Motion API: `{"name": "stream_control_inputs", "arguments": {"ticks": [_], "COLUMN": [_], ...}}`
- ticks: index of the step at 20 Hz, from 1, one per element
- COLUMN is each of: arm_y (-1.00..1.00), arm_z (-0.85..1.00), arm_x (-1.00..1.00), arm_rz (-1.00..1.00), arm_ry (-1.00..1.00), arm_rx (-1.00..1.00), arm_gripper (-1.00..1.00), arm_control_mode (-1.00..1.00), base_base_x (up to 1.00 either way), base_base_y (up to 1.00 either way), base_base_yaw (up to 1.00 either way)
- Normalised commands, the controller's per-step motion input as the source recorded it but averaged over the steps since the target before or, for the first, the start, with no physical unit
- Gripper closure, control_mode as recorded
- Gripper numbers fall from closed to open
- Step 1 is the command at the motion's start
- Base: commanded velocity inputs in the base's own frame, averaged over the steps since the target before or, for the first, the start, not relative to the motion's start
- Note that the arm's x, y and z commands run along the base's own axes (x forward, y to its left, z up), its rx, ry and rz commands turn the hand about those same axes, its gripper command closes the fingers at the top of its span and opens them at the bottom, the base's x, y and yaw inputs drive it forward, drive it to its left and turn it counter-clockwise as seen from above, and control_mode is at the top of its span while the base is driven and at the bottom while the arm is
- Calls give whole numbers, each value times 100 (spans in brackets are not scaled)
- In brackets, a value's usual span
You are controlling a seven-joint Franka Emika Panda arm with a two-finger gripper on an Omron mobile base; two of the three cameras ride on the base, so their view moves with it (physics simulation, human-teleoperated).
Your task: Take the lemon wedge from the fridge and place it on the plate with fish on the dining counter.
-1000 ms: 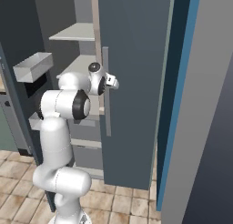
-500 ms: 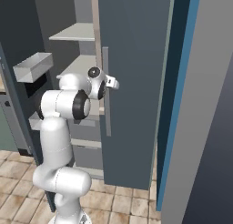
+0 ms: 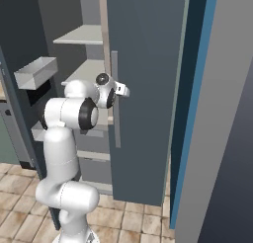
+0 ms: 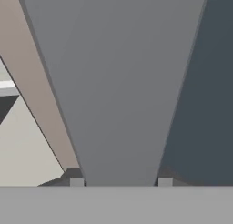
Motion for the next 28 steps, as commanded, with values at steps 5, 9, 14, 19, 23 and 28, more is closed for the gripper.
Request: {"name": "stream_control_inputs", "arguments": {"ticks": [5,9,14,19,23,28], "arm_y": [-43,-94,-100,-100,-100,-100], "arm_z": [0,0,0,0,0,18], "arm_x": [-42,-89,-99,-100,-100,-100], "arm_rz": [-7,-19,-22,-23,-21,-22], "arm_ry": [-1,-1,0,0,0,0], "arm_rx": [0,1,3,4,10,18], "arm_gripper": [100,100,100,100,100,-100], "arm_control_mode": [-100,-100,-100,-100,-100,-100], "base_base_x": [0,0,0,0,0,0], "base_base_y": [0,0,0,0,0,0], "base_base_yaw": [0,0,0,0,0,0]}}
